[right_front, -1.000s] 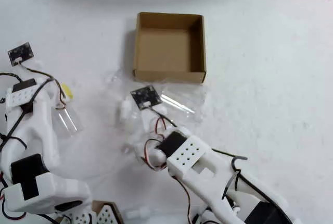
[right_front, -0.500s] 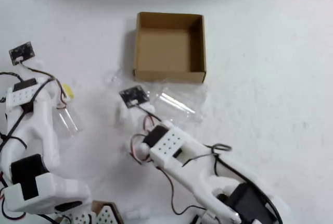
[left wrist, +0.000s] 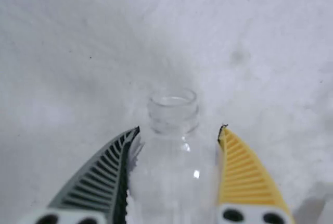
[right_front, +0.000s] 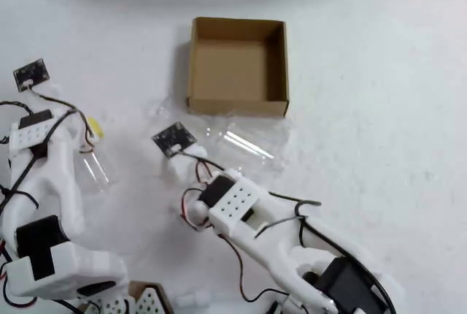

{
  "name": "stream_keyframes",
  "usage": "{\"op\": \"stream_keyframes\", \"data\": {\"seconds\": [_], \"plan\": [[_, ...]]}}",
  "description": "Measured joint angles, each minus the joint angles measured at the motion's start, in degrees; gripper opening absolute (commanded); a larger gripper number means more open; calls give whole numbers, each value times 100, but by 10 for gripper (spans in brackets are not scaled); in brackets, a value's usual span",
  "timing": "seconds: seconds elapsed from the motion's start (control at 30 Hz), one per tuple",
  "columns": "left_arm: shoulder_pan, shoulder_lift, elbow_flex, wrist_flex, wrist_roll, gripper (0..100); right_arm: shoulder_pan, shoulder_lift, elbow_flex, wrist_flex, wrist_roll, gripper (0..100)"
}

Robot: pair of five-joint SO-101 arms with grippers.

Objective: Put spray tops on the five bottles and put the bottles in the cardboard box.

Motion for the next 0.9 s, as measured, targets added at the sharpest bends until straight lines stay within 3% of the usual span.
{"op": "stream_keyframes", "data": {"seconds": [0.33, 0.6, 0.9], "plan": [[0, 0, 0, 0, 0, 64, 352, 114, -589, 387, 642, 313], [0, 0, 0, 0, 0, 64, 580, 141, -1662, 2198, -167, 247], [0, 0, 0, 0, -132, 64, 387, 141, -1538, 2066, -923, 244]]}}
